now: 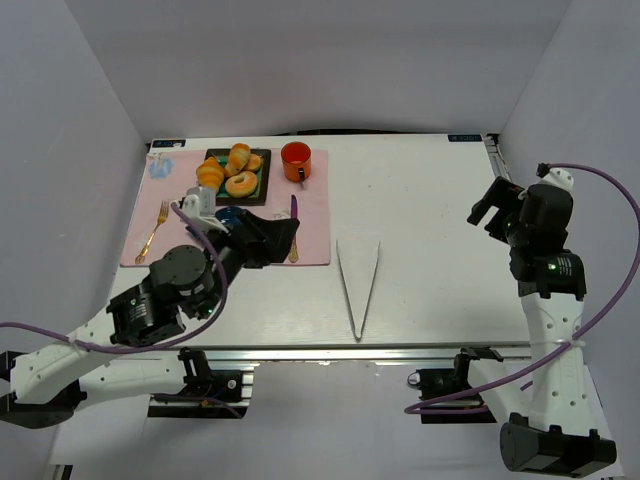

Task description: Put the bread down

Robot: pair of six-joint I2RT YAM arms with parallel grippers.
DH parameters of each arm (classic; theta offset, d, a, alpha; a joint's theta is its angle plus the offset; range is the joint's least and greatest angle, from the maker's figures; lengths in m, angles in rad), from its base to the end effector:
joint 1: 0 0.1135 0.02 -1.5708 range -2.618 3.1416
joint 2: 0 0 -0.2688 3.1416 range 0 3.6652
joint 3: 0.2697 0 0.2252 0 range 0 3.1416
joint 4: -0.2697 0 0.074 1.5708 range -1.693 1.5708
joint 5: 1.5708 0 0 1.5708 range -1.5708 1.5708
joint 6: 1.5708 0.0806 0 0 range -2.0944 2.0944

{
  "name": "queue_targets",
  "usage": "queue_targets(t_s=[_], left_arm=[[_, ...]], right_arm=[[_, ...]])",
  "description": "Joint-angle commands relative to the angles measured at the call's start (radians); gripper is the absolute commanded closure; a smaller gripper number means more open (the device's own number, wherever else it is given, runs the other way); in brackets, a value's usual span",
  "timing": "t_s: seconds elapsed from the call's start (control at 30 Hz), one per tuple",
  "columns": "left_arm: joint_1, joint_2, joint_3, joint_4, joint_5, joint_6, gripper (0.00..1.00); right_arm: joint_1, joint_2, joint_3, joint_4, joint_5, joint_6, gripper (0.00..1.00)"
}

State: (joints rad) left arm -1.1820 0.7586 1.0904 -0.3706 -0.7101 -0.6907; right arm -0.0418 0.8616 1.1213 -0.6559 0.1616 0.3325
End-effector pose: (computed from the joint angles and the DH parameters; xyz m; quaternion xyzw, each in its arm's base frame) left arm 0.1038 -0.1148 0.4206 -0.0694 0.7141 -0.3750 0.5871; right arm 0.1803 -0.0205 0.3720 0.1983 0.8069 0.0135 0.5562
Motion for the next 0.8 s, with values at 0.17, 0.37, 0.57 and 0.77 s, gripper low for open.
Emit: queue_targets(t_s=[0.17, 0.37, 0.57, 0.77], left_arm=[[-0.002, 0.159, 0.121, -0.062, 0.057, 0.284, 0.02], [-0.001, 0.468, 0.183, -0.137, 0.138, 0.151, 0.02], [-0.024, 0.755, 0.328, -0.296, 0.155, -0.038, 0.02], [-0.057, 0.940, 0.383, -0.372, 0.067, -0.154, 0.02]], right_arm=[[-0.003, 0.007, 0.017, 0.032, -0.011, -0.018, 0.11], [-0.003, 0.144, 0.213, -0.077, -0.028, -0.084, 0.11], [-0.012, 0.261, 0.474, -0.205, 0.095, -0.062, 0.11], [-0.017, 0.238, 0.434, -0.153, 0.090, -0.087, 0.10]])
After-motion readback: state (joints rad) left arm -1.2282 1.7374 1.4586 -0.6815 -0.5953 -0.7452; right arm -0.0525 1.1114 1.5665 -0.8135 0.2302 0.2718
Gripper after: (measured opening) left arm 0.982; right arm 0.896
